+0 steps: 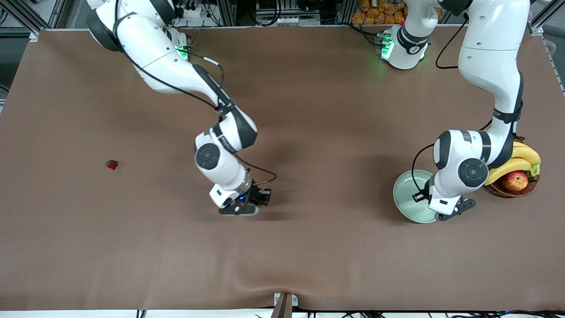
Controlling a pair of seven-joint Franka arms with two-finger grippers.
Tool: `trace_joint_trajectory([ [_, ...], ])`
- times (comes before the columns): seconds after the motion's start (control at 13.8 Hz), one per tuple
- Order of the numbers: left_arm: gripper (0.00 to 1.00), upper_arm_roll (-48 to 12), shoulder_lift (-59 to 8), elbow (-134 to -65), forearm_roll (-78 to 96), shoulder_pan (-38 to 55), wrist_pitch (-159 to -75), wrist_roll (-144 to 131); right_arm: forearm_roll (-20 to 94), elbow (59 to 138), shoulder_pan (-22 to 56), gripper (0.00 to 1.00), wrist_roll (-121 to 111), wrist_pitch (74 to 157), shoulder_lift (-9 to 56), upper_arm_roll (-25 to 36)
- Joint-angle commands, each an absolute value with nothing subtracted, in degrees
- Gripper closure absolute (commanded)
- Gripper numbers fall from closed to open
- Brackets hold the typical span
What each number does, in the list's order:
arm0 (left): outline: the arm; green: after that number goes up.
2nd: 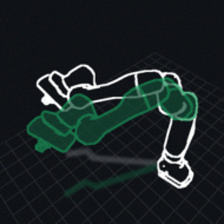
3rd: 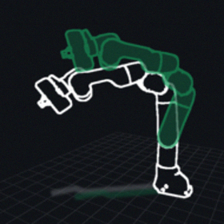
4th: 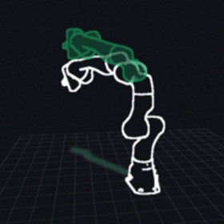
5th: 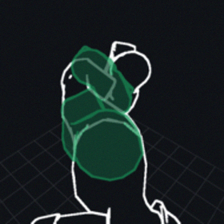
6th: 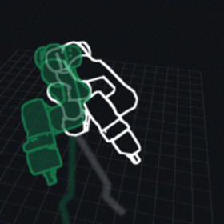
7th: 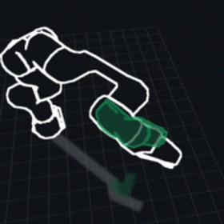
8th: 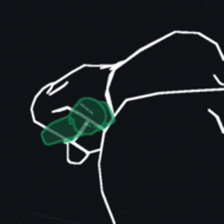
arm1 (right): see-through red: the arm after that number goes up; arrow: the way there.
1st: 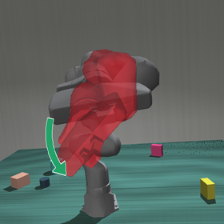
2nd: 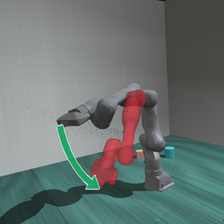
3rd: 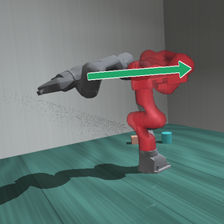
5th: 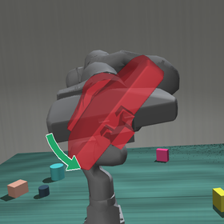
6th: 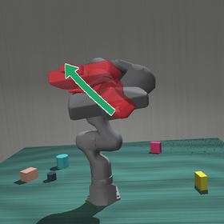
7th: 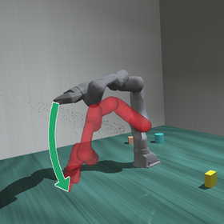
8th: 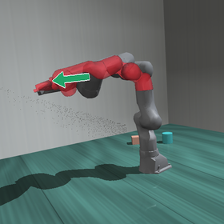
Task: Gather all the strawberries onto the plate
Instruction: 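Set the second strawberry mid-table with the right gripper while the left gripper returns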
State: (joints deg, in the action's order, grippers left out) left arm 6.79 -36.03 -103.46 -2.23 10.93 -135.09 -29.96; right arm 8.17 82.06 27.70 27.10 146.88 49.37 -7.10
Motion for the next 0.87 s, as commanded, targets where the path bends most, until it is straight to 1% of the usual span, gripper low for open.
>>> trace_joint_trajectory([
  [0.0, 0.01, 6.15, -35.51, -103.89, -3.34, 8.88, -135.88, -28.30, 8.96, 83.23, 29.09, 1.00, 27.86, 146.78, 49.48, -6.59],
  [0.14, 0.00, 6.15, -33.68, -103.80, -3.25, 9.40, -135.09, -28.12, 8.88, 83.84, 29.62, 1.00, 27.95, 146.78, 49.57, -6.59],
  [0.22, 0.00, 6.07, -32.27, -103.71, -3.25, 9.75, -133.96, -28.21, 8.88, 83.85, 29.97, 0.94, 27.95, 146.78, 49.57, -6.59],
  [0.29, 0.00, 5.72, -30.43, -103.62, -3.25, 10.71, -131.94, -28.30, 8.88, 83.85, 30.06, 0.74, 28.04, 146.78, 49.66, -6.59],
  [0.36, 0.00, 5.10, -28.67, -103.54, -3.25, 11.85, -129.57, -28.39, 8.88, 83.93, 30.23, 0.20, 28.12, 146.95, 49.57, -6.50],
  [0.43, 0.00, 5.01, -27.17, -103.36, -3.34, 13.26, -127.81, -28.39, 8.88, 83.94, 29.97, 0.00, 28.04, 147.21, 49.57, -6.33],
  [0.65, 0.00, 5.01, -26.02, -102.84, -3.16, 19.67, -126.83, -30.84, 8.88, 83.67, 28.22, 0.00, 27.95, 146.87, 48.96, -6.24],
  [0.8, 0.00, 4.92, -26.71, -100.74, -2.73, 23.88, -126.83, -35.57, 8.79, 83.32, 26.90, 0.00, 27.95, 146.87, 47.56, -6.15],
])
